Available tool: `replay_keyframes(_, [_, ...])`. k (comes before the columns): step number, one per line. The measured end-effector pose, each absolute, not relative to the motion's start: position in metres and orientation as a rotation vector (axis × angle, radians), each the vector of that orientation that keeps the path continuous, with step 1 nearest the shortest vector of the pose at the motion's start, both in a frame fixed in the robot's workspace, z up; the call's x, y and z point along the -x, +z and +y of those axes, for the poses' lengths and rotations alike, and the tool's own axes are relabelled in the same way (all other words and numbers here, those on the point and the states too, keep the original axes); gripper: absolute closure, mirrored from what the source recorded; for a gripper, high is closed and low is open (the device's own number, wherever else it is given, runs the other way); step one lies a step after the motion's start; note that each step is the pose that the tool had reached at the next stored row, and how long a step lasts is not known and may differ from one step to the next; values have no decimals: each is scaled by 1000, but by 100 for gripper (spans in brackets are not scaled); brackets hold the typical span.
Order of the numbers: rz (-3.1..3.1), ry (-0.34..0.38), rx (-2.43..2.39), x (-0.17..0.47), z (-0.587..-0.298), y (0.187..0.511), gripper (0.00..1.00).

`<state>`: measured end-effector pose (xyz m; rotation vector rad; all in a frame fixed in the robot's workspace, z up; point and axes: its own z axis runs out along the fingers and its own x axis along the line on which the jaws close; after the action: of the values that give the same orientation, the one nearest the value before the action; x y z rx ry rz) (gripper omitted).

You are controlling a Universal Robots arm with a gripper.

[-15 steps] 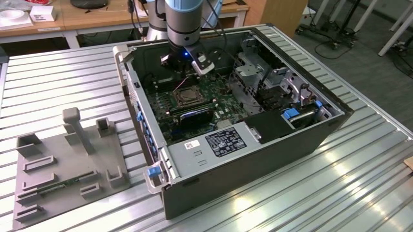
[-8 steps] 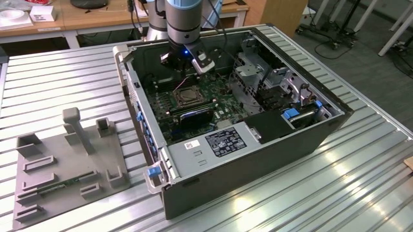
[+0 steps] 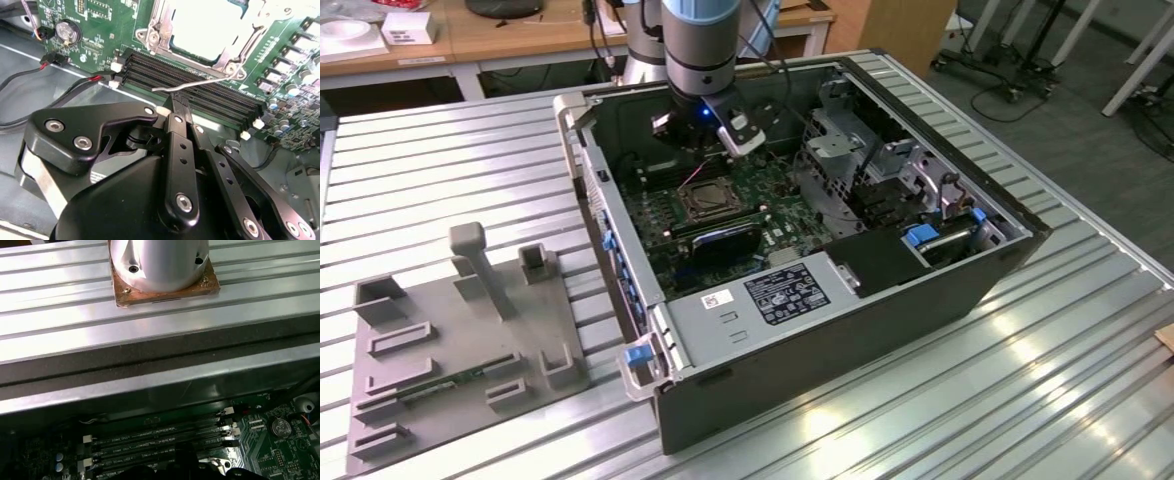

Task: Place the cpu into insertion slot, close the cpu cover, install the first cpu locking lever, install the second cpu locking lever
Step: 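Install the first cpu locking lever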

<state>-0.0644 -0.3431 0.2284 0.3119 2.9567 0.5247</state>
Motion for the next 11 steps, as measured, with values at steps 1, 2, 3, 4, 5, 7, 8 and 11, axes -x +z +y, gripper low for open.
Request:
replay_keyframes(1, [2956, 525, -312, 65, -344, 228, 89])
replay_keyframes(2, [2955, 525, -312, 66, -344, 228, 89])
replay_keyframes(3, [2954, 525, -311, 66, -344, 228, 89])
replay_keyframes(4, [2952, 526, -310, 66, -345, 227, 89])
replay_keyframes(5, [2949, 528, -309, 67, -345, 226, 89])
replay_keyframes(7, [2945, 533, -308, 67, -346, 224, 89])
replay_keyframes(8, [2944, 535, -308, 67, -346, 224, 89])
replay_keyframes(11, [2942, 536, -308, 68, -346, 223, 89])
